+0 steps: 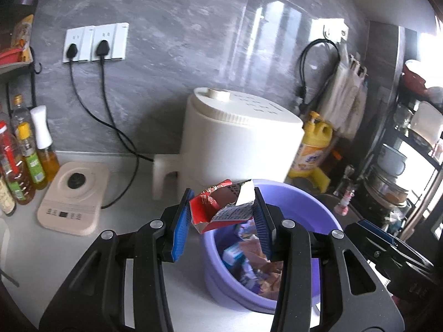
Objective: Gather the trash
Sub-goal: 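Carry the scrap and blister pack over the bucket and open both tools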
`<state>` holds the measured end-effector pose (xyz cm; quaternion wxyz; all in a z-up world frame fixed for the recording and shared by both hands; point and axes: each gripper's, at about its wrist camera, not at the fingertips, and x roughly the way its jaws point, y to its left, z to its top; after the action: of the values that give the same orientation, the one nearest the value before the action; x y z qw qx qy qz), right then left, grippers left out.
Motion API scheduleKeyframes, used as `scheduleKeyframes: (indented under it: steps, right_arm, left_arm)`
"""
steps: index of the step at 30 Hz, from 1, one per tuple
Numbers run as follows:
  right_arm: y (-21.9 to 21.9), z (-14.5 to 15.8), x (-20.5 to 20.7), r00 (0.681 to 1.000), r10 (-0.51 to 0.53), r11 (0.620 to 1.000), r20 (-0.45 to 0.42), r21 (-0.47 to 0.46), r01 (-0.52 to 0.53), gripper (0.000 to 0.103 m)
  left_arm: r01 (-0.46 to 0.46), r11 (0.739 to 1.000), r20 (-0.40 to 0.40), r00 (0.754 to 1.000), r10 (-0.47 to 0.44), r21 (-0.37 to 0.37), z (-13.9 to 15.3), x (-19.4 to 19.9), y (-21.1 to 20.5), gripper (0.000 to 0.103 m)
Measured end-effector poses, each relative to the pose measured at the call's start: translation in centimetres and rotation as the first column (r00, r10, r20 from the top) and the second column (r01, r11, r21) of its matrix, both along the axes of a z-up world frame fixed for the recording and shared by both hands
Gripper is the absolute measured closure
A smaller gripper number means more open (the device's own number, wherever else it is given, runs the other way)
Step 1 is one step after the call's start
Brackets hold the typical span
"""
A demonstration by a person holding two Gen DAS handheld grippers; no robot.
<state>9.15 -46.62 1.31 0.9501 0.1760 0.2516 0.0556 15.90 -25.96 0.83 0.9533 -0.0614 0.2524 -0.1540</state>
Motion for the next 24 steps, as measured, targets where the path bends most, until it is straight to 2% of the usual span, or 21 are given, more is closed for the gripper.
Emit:
scheduleKeyframes:
  steps: [8,11,14,16,24]
  right_arm:
    - [-0.8,-0.3,-0.7,1.000,-0.021,1.000,-0.006,0.003,0.021,0.046]
    - [-1.0,-0.4,-0.7,1.000,-0.019,1.000,-0.006,0.008,0.020,0.046]
    - [-0.9,-0.4,-0.6,1.000,-0.015,1.000,-0.004,0.009,0.015,0.046]
    - [-0.8,-0.4,-0.5,1.000,-0.008,1.000,-0.003,0.009,0.008,0.046]
    - [-0.2,0.1,-0.3,1.000,0.022,1.000,0.012,0.011,-0.022,0.044]
  left_arm:
    - [0.067,0.998,-0.021,0.997,-0.068,-0.014,-0.6,0.2,-1.7,0.056]
    - [0.079,0.997,-0.022,0.997,-0.079,-0.023,-0.6,0.2,-1.8,0.046]
    - [0.060,0.998,-0.012,0.998,-0.060,-0.017,-0.2,0.0,-1.4,0.041]
    - [0.032,0.999,0.003,0.999,-0.032,-0.002,0.1,-0.2,-1.0,0.031]
    - [-0.021,1.000,0.036,0.999,0.020,0.018,1.0,-1.3,0.7,0.029]
